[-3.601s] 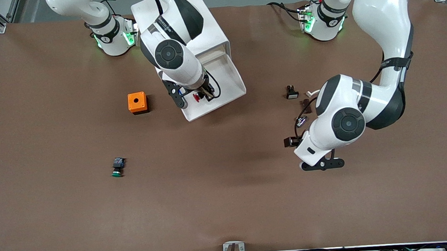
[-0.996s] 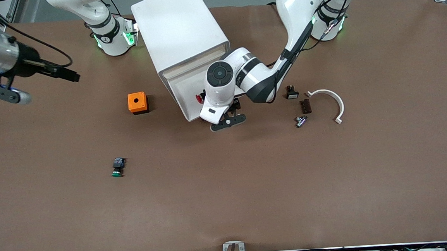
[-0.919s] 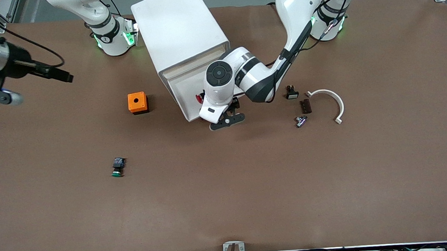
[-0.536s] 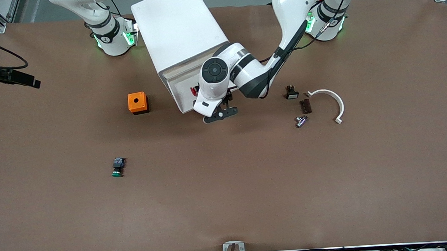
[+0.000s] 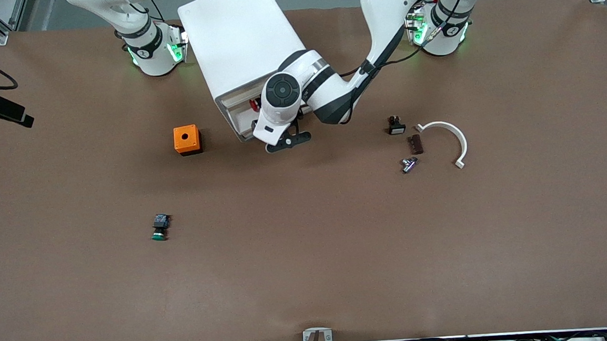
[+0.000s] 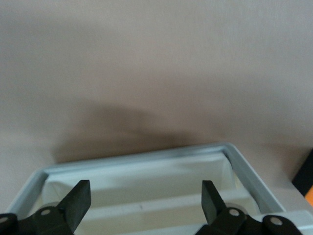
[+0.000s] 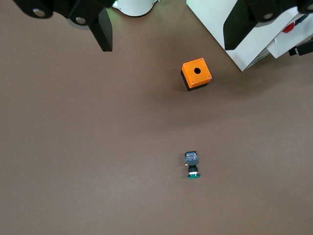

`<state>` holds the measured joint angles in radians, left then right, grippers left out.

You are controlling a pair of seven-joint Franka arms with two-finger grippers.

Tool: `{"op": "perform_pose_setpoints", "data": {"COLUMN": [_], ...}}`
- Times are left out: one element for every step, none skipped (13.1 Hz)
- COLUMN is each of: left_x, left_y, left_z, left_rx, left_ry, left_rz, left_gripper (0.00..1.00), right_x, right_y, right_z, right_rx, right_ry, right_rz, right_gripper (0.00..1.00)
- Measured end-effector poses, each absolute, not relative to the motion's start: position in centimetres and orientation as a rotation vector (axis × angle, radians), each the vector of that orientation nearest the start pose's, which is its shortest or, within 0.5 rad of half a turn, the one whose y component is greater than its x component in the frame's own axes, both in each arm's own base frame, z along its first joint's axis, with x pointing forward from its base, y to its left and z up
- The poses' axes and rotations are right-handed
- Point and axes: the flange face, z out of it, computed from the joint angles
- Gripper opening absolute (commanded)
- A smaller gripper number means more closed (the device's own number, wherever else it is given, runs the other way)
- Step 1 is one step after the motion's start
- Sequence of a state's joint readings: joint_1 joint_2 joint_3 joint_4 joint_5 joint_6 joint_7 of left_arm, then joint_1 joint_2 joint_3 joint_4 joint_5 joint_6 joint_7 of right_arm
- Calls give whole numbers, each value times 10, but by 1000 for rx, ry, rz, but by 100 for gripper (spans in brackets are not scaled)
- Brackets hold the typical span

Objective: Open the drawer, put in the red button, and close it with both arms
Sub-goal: 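Push the drawer shut with the left gripper while the right gripper withdraws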

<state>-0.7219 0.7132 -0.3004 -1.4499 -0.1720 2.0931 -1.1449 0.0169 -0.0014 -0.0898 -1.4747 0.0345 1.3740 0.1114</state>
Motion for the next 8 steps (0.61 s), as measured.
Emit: {"op": "perform_pose_setpoints", "data": {"left_x": [394,389,384,380,377,375,373,373], "left_y": [-598,-601,-605,-607,-609,-610,-611,-612], "left_z": [278,278,279,279,279,279,279,279], "left_rx": [-3188,-3187,-3184,-3181,-3180,-3179,-3179,-3177], "left_ry": [-452,-461,-473,-489,-503,-509,-509,-515], "left_rz": [552,575,598,622,646,661,668,669], "left_gripper": [100,100,100,100,100,100,100,100], "right_x": [533,533,533,533,533,533,533,534], "right_y": [-35,-35,-36,-37,-38,-38,-39,-39], "right_z": [654,654,654,654,654,654,654,654], "right_rx": [-3096,-3099,-3101,-3102,-3104,-3106,-3108,-3109], "right_ry": [241,208,187,179,173,169,169,168], "right_rz": [147,139,135,133,132,132,132,132], "right_gripper": [100,100,100,100,100,100,100,100]}}
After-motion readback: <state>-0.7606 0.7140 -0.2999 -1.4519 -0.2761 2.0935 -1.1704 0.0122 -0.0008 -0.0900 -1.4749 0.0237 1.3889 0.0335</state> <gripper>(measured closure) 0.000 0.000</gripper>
